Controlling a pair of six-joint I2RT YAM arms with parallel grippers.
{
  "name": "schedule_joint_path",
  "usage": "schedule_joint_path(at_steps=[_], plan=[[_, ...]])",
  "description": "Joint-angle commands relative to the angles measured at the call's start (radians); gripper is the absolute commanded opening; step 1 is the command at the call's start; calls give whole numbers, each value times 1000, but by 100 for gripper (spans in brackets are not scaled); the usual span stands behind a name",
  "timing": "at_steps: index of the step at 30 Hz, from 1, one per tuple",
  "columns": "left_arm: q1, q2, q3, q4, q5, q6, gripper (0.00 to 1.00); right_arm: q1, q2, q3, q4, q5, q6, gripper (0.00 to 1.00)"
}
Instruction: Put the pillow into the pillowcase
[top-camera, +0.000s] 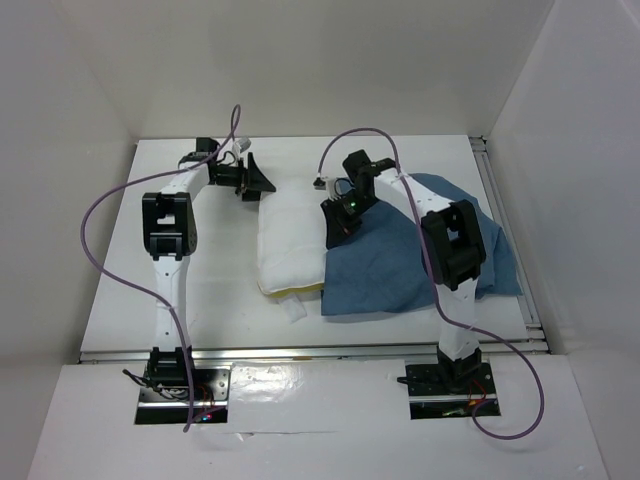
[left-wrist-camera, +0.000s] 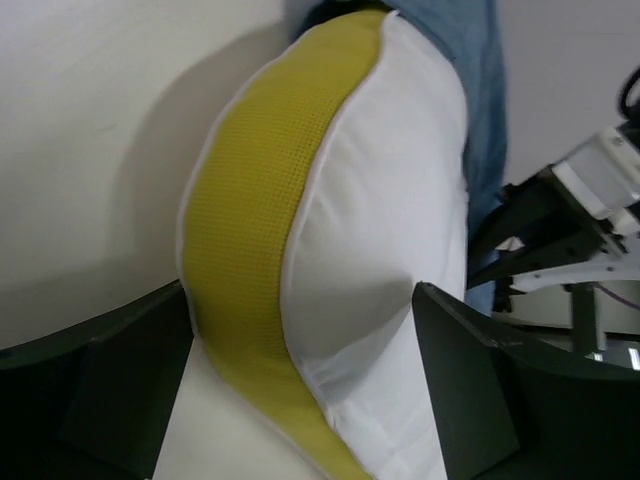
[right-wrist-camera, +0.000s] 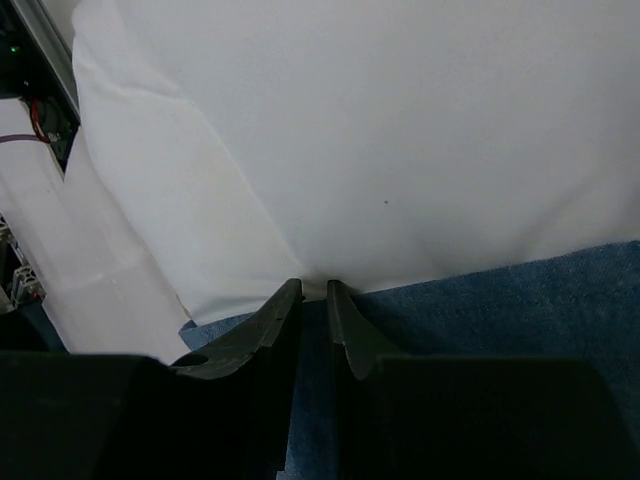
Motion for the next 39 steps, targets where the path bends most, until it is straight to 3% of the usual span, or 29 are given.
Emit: schedule_joint_path(at_steps=[1, 3, 6, 14, 17, 19, 21, 22, 23, 24, 25, 26, 27, 28, 29, 30, 31, 32, 33, 36, 39], plan=[[-5, -11, -126, 184, 263, -162, 100, 22, 39, 30, -32, 16, -14, 24], [-14, -40, -204, 426, 340, -366, 100, 31, 67, 42, -32, 16, -14, 24], [-60, -99, -299, 578, 443, -492, 100, 40, 93, 68, -32, 16, -14, 24], [-114, -138, -257, 329, 505, -285, 100, 51, 125, 126, -23, 25, -14, 24], [-144, -169, -232, 316, 505, -279, 100, 51, 136, 136, -14, 25, -14, 24], [-144, -195, -278, 400, 505, -351, 86, 51, 136, 145, -14, 25, -14, 24], [-155, -227, -308, 611, 517, -519, 53, 51, 136, 154, -5, 25, -14, 24], [-155, -227, -342, 688, 529, -585, 20, 51, 136, 154, -5, 25, -14, 24], [-155, -238, -361, 768, 529, -724, 8, 51, 136, 165, -5, 25, -14, 24], [-155, -257, -384, 951, 529, -800, 0, 51, 136, 165, -5, 34, -14, 24], [-155, -270, -452, 1079, 517, -889, 0, 51, 136, 174, -5, 34, -14, 24], [-144, -282, -488, 1243, 503, -1131, 0, 51, 136, 188, -5, 34, -14, 24], [-134, -282, -509, 1423, 503, -1264, 0, 37, 136, 197, -5, 34, -14, 24], [-133, -265, -510, 1779, 503, -1408, 0, 19, 125, 211, 4, 34, -5, 24], [-124, -240, -479, 2000, 520, -1579, 0, 6, 125, 246, 4, 34, 4, 25], [-124, -215, -441, 2187, 541, -1847, 0, -26, 111, 270, 13, 34, 4, 32], [-124, -215, -422, 2254, 572, -1850, 0, -43, 98, 301, 14, 12, 4, 36], [-124, -215, -369, 2427, 627, -1918, 0, -62, 98, 377, 14, 11, 21, 38], [-106, -215, -368, 2428, 627, -1992, 0, -81, 87, 427, 14, -1, 33, 41], [-85, -282, -407, 2428, 627, -1972, 0, -171, 96, 671, 14, -65, 102, 55], [-84, -304, -393, 2428, 627, -1972, 0, -217, 67, 772, 88, -85, 157, 67]])
